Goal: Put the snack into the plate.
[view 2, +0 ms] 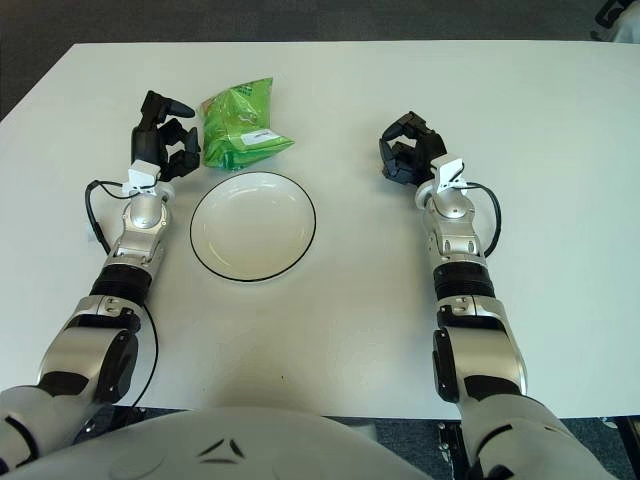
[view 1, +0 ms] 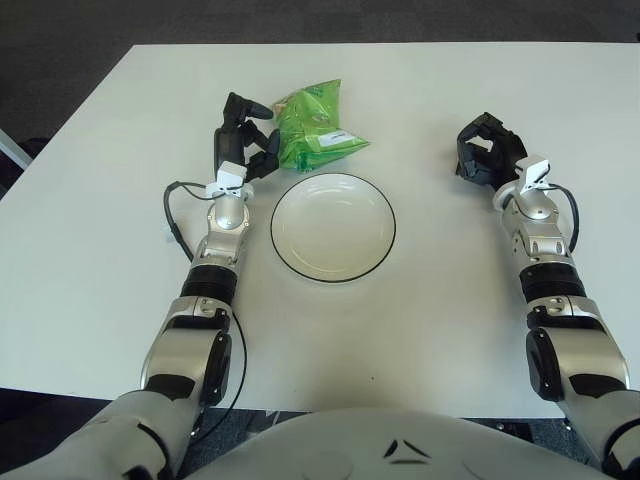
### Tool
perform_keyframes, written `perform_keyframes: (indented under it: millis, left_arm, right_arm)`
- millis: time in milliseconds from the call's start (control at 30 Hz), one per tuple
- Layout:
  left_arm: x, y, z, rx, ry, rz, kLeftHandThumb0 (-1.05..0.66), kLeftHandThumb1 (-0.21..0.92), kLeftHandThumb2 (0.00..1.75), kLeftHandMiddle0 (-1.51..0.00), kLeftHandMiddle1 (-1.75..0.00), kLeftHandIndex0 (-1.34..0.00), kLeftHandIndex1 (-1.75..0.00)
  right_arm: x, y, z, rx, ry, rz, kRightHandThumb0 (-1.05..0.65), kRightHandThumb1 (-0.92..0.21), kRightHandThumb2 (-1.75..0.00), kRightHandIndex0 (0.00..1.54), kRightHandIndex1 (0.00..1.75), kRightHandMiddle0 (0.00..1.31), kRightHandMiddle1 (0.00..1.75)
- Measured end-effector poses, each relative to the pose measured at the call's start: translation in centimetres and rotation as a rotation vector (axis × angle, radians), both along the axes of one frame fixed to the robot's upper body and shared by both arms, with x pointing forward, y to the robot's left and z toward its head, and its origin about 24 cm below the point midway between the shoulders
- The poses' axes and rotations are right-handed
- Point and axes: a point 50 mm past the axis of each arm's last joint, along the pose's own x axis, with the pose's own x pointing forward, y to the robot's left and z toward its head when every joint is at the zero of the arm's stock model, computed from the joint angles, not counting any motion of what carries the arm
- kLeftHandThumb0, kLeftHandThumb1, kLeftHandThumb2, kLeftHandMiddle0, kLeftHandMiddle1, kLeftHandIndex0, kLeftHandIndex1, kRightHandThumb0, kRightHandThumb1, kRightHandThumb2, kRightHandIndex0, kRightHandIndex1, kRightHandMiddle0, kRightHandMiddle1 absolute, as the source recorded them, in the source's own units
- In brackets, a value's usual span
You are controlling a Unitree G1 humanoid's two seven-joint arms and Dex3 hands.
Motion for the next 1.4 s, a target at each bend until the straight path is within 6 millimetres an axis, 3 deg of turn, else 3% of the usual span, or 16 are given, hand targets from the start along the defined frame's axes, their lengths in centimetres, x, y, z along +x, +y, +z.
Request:
perform_keyframes:
  millis: [167,300,400,500,633,667,700,733,767,800,867,967,1067,1400]
  left_arm:
    - [0.0,0.1,0.1,-0.018,-0.032,0.003,-0.36,0.9,0.34,-0.82,-1.75,-0.43,-1.52]
    - [-0.1,0.2,0.3,-0.033,-0.065,0.013,-0.35,0.92,0.35,-0.62,-1.69,-0.38,-1.55]
    - [-0.2,0.1,0.5,-0.039,-0.107,0.028,-0.12,0.92,0.35,-0.44,-1.56,-0.36,-1.51]
    - [-0.3,-0.1,0.8,-0.031,-0.156,0.039,-0.04,0.92,0.37,-0.36,-1.55,-0.32,-1.52]
    - [-0.4,-0.2,0.9,-0.01,-0.203,0.099,-0.01,0.92,0.43,-0.35,-1.55,-0.15,-1.62]
    - [-0.4,-0.3,1.0,-0.002,-0.213,0.118,-0.08,0.92,0.45,-0.31,-1.42,-0.15,-1.65]
    - [-0.4,-0.4,1.0,0.008,-0.223,0.141,-0.17,0.92,0.45,-0.29,-1.15,-0.18,-1.66]
    - [-0.4,-0.4,0.9,0.021,-0.23,0.159,-0.32,0.92,0.46,-0.27,-0.62,-0.23,-1.68]
    - [-0.4,-0.4,0.9,0.026,-0.232,0.168,-0.32,0.92,0.46,-0.27,-0.62,-0.23,-1.68]
    - [-0.4,-0.6,0.7,0.081,-0.244,0.207,-0.37,0.92,0.42,-0.25,-0.54,-0.2,-1.51]
    - [-0.5,-0.8,0.4,0.144,-0.258,0.241,-0.5,0.92,0.29,-0.21,-0.25,-0.18,-0.87]
    - [-0.5,-0.7,-0.1,0.267,-0.275,0.282,-0.57,0.92,0.22,-0.19,-0.09,-0.2,-0.5]
    - [-0.5,-0.6,-0.3,0.359,-0.293,0.302,-0.61,0.92,0.2,-0.17,-0.03,-0.19,-0.35]
    - [-0.2,0.6,-0.1,0.53,-0.335,0.401,-0.68,0.92,0.21,-0.11,0.0,-0.15,-0.2]
  right_arm:
    - [0.0,0.0,-0.1,0.0,0.005,0.005,-0.4,-0.62,-0.91,0.84,1.75,0.39,1.75]
    - [0.0,0.0,-0.2,-0.001,0.007,0.005,-0.4,-0.62,-0.91,0.84,1.75,0.39,1.75]
    - [0.0,0.0,-0.2,-0.001,0.01,0.003,-0.4,-0.62,-0.91,0.84,1.75,0.39,1.75]
    - [0.0,-0.1,-0.3,-0.001,0.012,0.003,-0.4,-0.62,-0.91,0.84,1.75,0.39,1.75]
    - [0.0,0.0,-0.3,-0.001,0.012,0.008,-0.4,-0.62,-0.91,0.84,1.75,0.39,1.75]
    - [0.0,0.0,-0.3,-0.001,0.011,0.01,-0.4,-0.62,-0.91,0.84,1.75,0.39,1.75]
    - [0.0,0.0,-0.3,-0.001,0.01,0.012,-0.4,-0.62,-0.91,0.84,1.75,0.39,1.75]
    - [0.0,0.1,-0.3,-0.001,0.01,0.014,-0.4,-0.62,-0.91,0.84,1.75,0.39,1.75]
    - [0.0,0.1,-0.3,-0.001,0.009,0.015,-0.4,-0.62,-0.91,0.84,1.75,0.39,1.75]
    - [0.0,0.2,-0.3,-0.002,0.005,0.026,-0.4,-0.62,-0.91,0.84,1.75,0.39,1.75]
    - [0.0,0.3,-0.3,-0.003,0.007,0.031,-0.4,-0.62,-0.91,0.84,1.75,0.39,1.75]
    - [0.0,0.4,-0.2,-0.004,0.004,0.044,-0.4,-0.62,-0.91,0.84,1.75,0.39,1.75]
    - [0.0,0.5,-0.2,-0.004,0.001,0.049,-0.4,-0.62,-0.91,0.84,1.75,0.39,1.75]
    - [0.1,0.4,0.0,-0.008,-0.011,0.05,-0.4,-0.62,-0.91,0.83,1.75,0.39,1.75]
